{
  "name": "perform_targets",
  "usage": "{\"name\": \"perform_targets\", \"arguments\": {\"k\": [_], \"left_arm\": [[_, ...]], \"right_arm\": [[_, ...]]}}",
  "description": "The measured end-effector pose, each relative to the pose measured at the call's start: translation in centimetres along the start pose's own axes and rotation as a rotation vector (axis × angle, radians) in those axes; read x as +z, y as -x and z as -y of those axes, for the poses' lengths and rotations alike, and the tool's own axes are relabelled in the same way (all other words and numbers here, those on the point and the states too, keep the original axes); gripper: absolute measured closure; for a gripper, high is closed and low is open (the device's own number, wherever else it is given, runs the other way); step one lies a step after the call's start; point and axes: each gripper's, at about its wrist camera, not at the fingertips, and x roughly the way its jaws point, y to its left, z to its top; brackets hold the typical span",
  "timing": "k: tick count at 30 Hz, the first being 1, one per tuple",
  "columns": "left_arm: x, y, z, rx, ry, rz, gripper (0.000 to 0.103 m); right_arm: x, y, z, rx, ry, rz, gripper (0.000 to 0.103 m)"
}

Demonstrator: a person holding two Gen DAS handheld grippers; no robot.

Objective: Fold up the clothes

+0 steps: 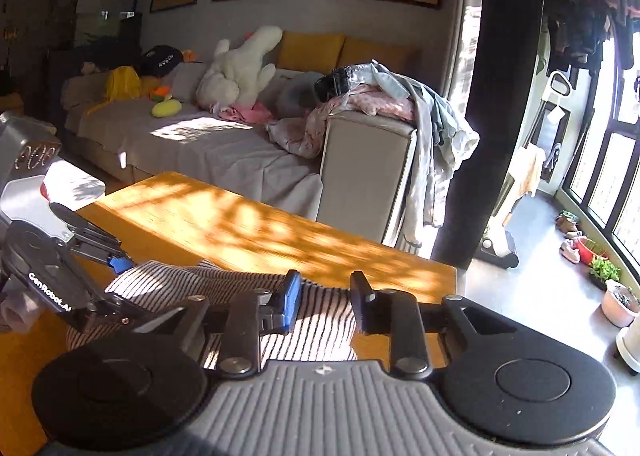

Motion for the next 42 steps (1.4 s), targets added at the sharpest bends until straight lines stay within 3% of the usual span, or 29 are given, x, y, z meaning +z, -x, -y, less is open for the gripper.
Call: {"name": "perform_targets", "arguments": {"k": [7, 12, 16, 17, 19, 22, 25, 29, 33, 36, 38, 42], "left_arm": [[-0.2, 0.0, -1.0, 0.033, 0.019, 0.001, 0.024], [0.8, 1.9, 0.2, 0.079, -0.072, 0.067, 0.026], [1.8, 0.7, 0.6, 0.073, -0.093, 0.058, 0.024], [1.8, 0.1, 0.6, 0.083, -0.099, 0.044, 0.024], [1.6, -1.1, 0.4, 0.093, -0.095, 0.025, 0.022], [1.3, -1.7, -0.4, 0.076, -0.051, 0.022, 0.02], [1.1, -1.7, -0.9, 0.079, -0.031, 0.023, 0.018], [0.9, -1.6, -0.9, 0.087, -0.02, 0.024, 0.018], [0.5, -1.1, -1.3, 0.086, -0.005, 0.015, 0.018], [0.1, -0.3, -2.1, 0.116, 0.017, 0.017, 0.021], [0.0, 0.3, -2.9, 0.112, 0.054, 0.016, 0.023], [0.0, 1.2, -3.9, 0.108, 0.095, 0.013, 0.024]], "right_arm": [[-4.0, -6.2, -0.3, -0.086, -0.053, -0.223, 0.076], [-3.8, -6.5, -0.8, -0.111, -0.046, -0.224, 0.076], [-3.4, -4.4, -0.7, -0.109, -0.08, -0.225, 0.075], [-3.3, -3.4, -0.6, -0.106, -0.107, -0.222, 0.073], [-3.2, -1.2, -0.8, -0.095, -0.157, -0.216, 0.048], [-3.6, 2.0, -1.5, -0.057, -0.228, -0.211, 0.035], [-5.1, 3.7, -2.2, 0.005, -0.347, -0.262, 0.026], [-8.3, 2.6, -2.2, 0.111, -0.634, -0.38, 0.026], [-9.3, -0.3, -0.9, 0.128, -0.831, -0.387, 0.03], [-8.4, -2.6, 0.1, 0.127, -0.827, -0.369, 0.032], [-7.2, -4.0, 0.2, 0.1, -0.748, -0.347, 0.036], [-4.4, -7.1, 1.0, -0.017, -0.593, -0.272, 0.039]]}}
